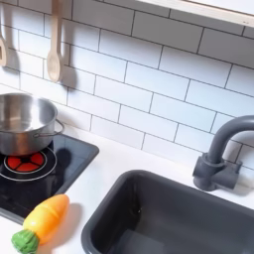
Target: Reach green block
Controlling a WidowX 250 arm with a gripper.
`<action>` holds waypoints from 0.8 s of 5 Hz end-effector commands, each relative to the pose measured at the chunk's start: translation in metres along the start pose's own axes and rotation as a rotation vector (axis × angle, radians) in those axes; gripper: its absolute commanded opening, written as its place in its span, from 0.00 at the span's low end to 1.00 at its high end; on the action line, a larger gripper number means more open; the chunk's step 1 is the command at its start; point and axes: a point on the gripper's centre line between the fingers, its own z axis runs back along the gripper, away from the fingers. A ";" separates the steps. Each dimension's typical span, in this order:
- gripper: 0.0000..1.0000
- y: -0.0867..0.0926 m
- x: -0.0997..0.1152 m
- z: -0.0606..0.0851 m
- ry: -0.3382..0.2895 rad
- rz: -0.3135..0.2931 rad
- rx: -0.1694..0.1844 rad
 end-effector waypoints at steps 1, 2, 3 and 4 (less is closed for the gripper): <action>1.00 -0.003 0.004 -0.011 0.024 -0.013 -0.012; 1.00 -0.005 0.006 -0.017 0.033 -0.016 -0.019; 1.00 -0.012 0.008 -0.021 0.042 -0.037 -0.028; 1.00 -0.019 0.008 -0.022 0.041 -0.064 -0.036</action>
